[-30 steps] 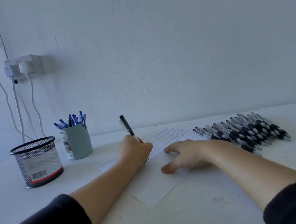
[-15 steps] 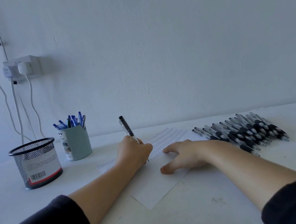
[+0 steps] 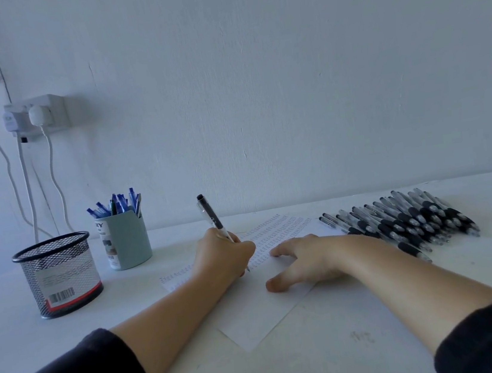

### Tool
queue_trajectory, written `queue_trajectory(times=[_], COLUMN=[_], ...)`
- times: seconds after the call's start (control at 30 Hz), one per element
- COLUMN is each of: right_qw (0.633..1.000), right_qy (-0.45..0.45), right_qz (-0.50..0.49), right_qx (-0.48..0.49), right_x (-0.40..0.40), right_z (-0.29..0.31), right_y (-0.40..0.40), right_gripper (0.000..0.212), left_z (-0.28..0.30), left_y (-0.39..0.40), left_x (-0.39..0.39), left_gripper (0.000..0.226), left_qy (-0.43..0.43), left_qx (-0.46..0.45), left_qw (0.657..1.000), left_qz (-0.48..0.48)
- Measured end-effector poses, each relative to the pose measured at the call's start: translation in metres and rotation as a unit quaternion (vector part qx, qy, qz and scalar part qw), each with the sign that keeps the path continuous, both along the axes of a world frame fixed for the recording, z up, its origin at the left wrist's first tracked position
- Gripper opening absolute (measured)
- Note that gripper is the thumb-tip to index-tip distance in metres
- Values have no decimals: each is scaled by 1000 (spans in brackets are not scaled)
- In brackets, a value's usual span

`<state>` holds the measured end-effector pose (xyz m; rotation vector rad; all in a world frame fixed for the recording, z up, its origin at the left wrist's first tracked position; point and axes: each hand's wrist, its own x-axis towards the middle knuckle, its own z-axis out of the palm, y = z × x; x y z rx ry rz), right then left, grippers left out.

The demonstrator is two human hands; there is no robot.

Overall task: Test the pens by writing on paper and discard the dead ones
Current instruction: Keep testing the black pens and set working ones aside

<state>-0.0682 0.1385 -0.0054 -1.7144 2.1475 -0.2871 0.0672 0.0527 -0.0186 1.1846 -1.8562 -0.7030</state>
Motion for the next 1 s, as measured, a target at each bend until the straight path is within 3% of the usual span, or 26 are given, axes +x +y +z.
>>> queue_trajectory(times=[0.23,0.37,0.5,0.6,0.83,1.0], right_qw=[1000,1000,1000,999,992,986], right_qy=[1,-5,-18,-31,-97,-126], right_qz=[-1,1,11,25,28,27], right_qx=[-3,-5,-14,-27,-81,-105], right_x=[0,0,1,3,1,-2], right_z=[0,0,2,7,9,9], right_y=[1,1,3,7,7,4], right_gripper=[86,86,81,71,16,20], left_z=[1,8,20,26,23,24], left_y=[-1,-4,-11,-15,-7,0], left_x=[0,7,17,24,20,19], left_gripper=[23,31,21,7,17,16], left_qy=[22,184,235,247,245,283], left_qx=[3,53,42,13,37,91], left_qw=[1000,982,971,968,969,954], left_qz=[7,-6,24,33,-4,-32])
